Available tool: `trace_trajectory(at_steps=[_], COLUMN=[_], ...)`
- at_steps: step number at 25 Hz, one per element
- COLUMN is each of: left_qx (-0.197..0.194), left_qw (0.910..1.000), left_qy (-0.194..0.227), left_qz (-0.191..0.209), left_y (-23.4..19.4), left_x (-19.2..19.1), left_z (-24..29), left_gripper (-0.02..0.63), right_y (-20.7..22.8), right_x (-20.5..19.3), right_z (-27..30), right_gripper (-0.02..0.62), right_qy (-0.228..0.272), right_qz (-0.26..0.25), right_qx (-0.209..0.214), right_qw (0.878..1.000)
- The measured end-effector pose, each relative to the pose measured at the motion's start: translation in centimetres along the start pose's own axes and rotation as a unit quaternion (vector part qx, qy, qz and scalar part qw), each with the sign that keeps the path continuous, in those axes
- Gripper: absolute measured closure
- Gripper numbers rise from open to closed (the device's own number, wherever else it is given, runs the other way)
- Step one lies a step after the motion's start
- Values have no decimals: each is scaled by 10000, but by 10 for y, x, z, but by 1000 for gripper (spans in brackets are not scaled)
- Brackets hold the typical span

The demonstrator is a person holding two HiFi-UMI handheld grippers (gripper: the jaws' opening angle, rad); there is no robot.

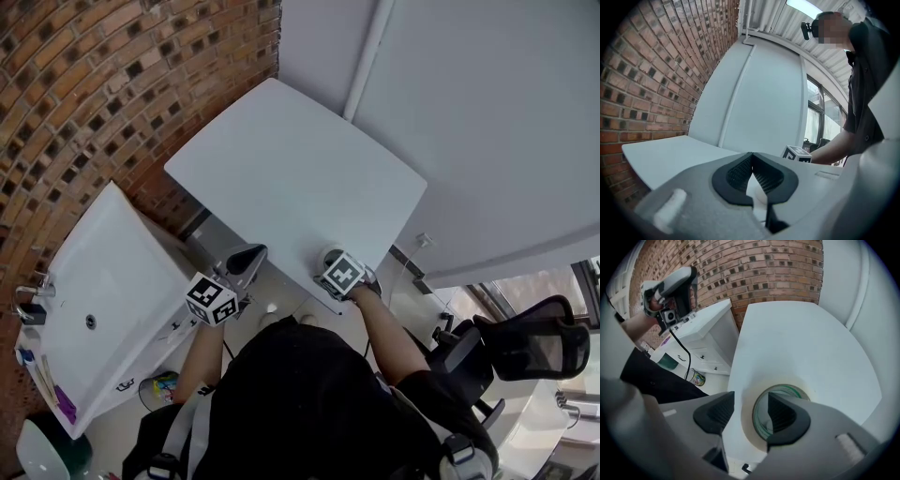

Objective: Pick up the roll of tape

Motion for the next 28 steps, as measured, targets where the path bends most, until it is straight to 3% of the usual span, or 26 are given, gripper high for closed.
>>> trace_trajectory(at_steps=[5,9,15,18,23,26,28], left_qx=[69,48,133,49,-49,-66,-97], left_qw=[10000,10000,9994,9998,9998,9999,9998], left_qy=[-51,-67,-291,-193,-200,-146,-140], left_qz=[5,-9,113,49,74,35,57], left_y=[-4,-2,-5,-4,-3,-5,-6], left_x=[-3,-4,-12,-10,-9,-6,-4], left_z=[-6,-10,-11,-11,-12,-11,-8], left_gripper=[604,604,604,604,604,604,604], right_y=[7,2,3,3,0,9,17], right_x=[-6,-2,-6,-6,-7,-11,-9], right_z=[16,33,51,52,42,16,-3], right_gripper=[390,414,419,428,434,440,447], right_qy=[-634,-587,-1251,-1347,-1010,-554,240], right_qz=[-280,-474,-748,-847,-826,-233,357], right_qx=[-342,-184,-246,-190,-194,-247,-25], right_qw=[9970,9970,9890,9871,9913,9979,9991])
Point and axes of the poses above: the fingertips, and each gripper's own axes: z forward along the fingers, y to its right, x out of its top, the point moved 5 cm from there along -z, backward along the fingers, and after that the axes turned 2 degrees about x, right-handed, at the moved point
